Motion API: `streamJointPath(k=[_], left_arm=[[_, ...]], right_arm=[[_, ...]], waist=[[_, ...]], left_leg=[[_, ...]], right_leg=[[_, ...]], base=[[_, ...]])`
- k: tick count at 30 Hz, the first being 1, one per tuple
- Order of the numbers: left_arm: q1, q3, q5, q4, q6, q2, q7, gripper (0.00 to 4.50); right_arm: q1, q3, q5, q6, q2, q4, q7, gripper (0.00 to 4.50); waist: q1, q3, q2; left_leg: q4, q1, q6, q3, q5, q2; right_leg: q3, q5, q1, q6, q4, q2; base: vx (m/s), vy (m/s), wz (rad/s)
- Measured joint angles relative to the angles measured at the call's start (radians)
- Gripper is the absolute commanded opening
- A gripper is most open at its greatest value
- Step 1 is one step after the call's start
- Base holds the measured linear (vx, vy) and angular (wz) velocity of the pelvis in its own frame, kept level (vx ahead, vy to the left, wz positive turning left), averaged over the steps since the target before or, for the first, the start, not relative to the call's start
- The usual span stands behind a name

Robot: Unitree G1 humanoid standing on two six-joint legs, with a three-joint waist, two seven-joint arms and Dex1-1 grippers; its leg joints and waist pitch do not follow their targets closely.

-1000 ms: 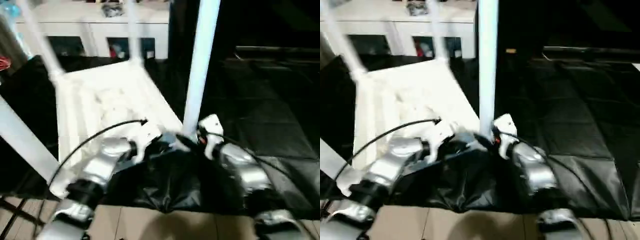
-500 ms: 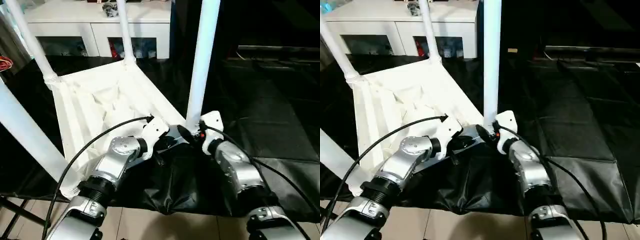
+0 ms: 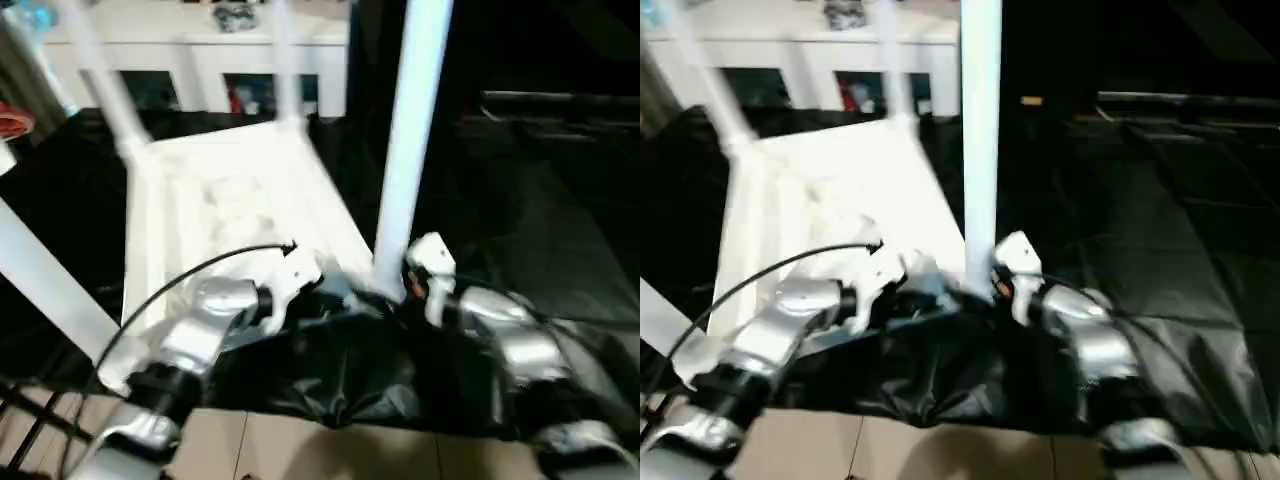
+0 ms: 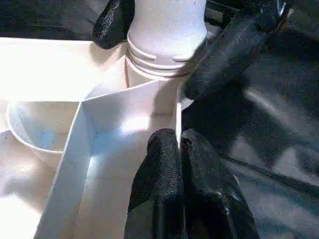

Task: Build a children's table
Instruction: Rotate leg to tighten

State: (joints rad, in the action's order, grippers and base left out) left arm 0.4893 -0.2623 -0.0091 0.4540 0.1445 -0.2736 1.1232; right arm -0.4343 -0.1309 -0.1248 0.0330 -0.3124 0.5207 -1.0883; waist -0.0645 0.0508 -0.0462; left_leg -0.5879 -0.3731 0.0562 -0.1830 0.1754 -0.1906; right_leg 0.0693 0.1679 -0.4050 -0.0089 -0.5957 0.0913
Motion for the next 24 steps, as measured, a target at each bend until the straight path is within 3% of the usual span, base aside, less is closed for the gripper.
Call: streamJointPath(k=[5, 13, 21, 24], left_arm=[[0.000, -0.010, -0.020, 0.000, -0.005, -0.036, 0.063, 0.00], [0.000, -0.013, -0.036, 0.000, -0.005, -0.064, 0.118, 0.00], [0.000, -0.018, -0.032, 0.003, -0.012, -0.052, 0.081, 0.00], [0.011, 0.006, -0.011, 0.035, -0.015, -0.024, -0.013, 0.00]], right_arm=[[0.000, -0.022, -0.004, 0.001, -0.025, -0.010, -0.062, 3.32], [0.000, -0.038, -0.021, 0.029, -0.050, -0.037, -0.115, 2.74], [0.010, -0.031, -0.019, 0.023, -0.025, -0.033, -0.068, 2.62], [-0.003, 0.003, 0.007, 0.000, 0.041, 0.022, 0.097, 2.62]], waist=[[0.001, 0.001, 0.002], [-0.007, 0.001, 0.002], [-0.012, 0.001, 0.002], [0.002, 0.001, 0.003]], left_leg=[[0.000, 0.000, 0.000, 0.000, 0.000, 0.000], [0.000, 0.000, 0.000, 0.000, 0.000, 0.000], [0.000, 0.000, 0.000, 0.000, 0.000, -0.001], [-0.002, 0.002, 0.001, 0.000, 0.000, -0.001]], right_leg=[[0.000, 0.000, 0.000, 0.000, 0.000, 0.000], [0.000, 0.000, 0.000, 0.000, 0.000, 0.000], [0.000, 0.000, 0.000, 0.000, -0.001, 0.000], [0.000, 0.000, 0.001, 0.000, -0.001, 0.000]], base=[[0.000, 0.000, 0.00], [0.000, 0.000, 0.00], [0.000, 0.000, 0.00], [0.000, 0.000, 0.00]])
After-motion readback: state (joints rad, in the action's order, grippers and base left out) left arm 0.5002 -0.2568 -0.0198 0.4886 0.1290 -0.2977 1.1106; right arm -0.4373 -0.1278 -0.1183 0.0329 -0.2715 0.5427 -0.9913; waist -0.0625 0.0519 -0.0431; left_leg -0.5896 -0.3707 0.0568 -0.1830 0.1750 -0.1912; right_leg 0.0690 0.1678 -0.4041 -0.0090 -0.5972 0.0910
